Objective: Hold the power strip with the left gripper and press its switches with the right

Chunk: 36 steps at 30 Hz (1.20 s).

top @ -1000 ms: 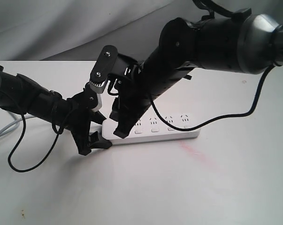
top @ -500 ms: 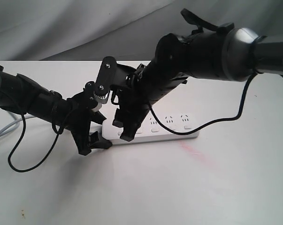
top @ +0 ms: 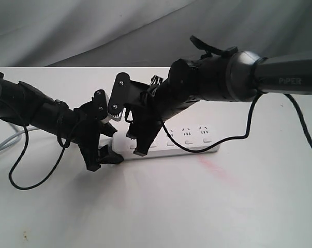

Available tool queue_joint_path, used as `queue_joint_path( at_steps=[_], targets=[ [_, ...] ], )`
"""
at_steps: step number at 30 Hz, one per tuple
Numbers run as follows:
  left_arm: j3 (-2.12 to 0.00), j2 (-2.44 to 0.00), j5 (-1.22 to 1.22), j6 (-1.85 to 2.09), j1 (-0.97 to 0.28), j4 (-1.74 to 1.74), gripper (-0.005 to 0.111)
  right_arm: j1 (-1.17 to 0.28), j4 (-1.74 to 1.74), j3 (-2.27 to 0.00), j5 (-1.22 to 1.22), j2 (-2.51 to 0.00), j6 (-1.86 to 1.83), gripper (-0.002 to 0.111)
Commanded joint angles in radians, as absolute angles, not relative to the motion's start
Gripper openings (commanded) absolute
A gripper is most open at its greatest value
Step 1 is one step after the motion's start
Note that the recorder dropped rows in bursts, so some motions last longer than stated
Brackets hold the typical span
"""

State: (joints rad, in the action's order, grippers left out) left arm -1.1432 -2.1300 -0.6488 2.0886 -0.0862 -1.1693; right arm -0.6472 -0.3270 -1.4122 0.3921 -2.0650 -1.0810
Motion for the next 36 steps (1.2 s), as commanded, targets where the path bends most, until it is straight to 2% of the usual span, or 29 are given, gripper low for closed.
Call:
queue_joint_path(
  at_steps=[1, 36],
  targets=[
    [-1.145, -2.133, -0.650, 2.095, -0.093, -1.171, 0.060, -0.639, -0.333, -1.416, 0.381, -2.077, -1.089, 0.053],
    [-1.145, -2.133, -0.650, 2.095, -0.093, -1.171, 0.060, -0.650, -0.351, -1.416, 0.348, -2.156, -1.091, 0.053]
  ],
)
